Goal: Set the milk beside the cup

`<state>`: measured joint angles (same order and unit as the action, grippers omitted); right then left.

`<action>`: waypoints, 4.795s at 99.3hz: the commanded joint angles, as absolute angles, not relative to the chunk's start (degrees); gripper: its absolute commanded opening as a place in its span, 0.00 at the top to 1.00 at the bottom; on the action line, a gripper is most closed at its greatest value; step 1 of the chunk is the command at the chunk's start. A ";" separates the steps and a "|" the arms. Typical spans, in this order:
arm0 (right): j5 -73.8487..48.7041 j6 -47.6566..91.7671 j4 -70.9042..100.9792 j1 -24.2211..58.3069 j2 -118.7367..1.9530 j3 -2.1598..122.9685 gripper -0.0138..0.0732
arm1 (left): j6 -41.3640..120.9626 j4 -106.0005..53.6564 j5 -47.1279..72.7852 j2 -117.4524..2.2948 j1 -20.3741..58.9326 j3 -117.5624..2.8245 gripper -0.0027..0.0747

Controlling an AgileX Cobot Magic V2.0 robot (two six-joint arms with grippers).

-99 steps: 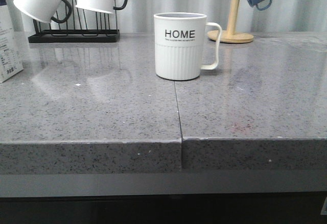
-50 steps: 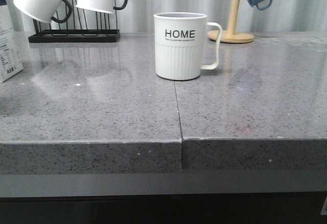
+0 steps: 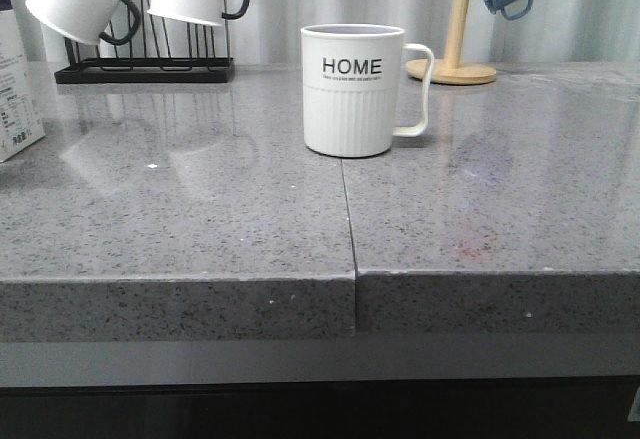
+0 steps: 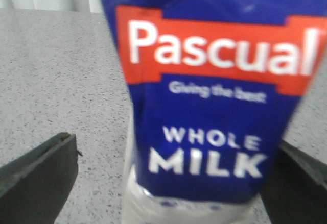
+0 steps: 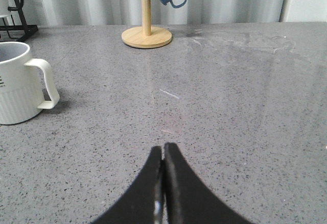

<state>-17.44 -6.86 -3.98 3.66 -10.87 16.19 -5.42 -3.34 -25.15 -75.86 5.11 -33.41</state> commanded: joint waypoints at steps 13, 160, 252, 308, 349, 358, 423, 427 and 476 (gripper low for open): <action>-13.12 -6.95 -4.46 3.24 -11.23 17.73 0.92 | -5.31 -2.02 -30.66 -78.06 5.17 -39.21 0.12; -13.12 -6.95 -4.46 3.24 -11.23 17.73 0.92 | 16.09 -25.94 -27.05 -66.55 21.86 -45.26 0.68; -13.12 -6.95 -4.46 3.24 -11.23 17.73 0.92 | 27.99 -44.39 -46.38 -87.24 43.26 -59.44 0.68; -13.12 -6.95 -4.46 3.24 -11.23 17.73 0.92 | 31.00 -51.81 -50.63 -93.19 47.00 -63.13 0.68; -13.12 -6.95 -4.46 3.24 -11.23 17.73 0.92 | 32.80 -53.61 -48.24 -93.82 47.29 -62.41 0.60; -13.12 -6.95 -4.46 3.24 -11.23 17.73 0.92 | 32.80 -53.61 -46.52 -93.82 47.29 -62.41 0.50; -13.12 -6.95 -4.46 3.24 -11.23 17.73 0.92 | 32.80 -54.63 -41.98 -85.72 50.66 -51.79 0.12; -13.12 -6.95 -4.46 3.24 -11.23 17.73 0.92 | 32.80 -54.52 -41.98 -84.39 50.79 -50.11 0.12; -13.12 -6.95 -4.46 3.24 -11.23 17.73 0.92 | 20.48 -30.89 -27.32 -58.14 32.82 -34.90 0.12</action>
<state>-17.44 -6.86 -3.98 3.66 -10.69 16.19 25.52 -38.41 -29.51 -62.86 37.82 -34.27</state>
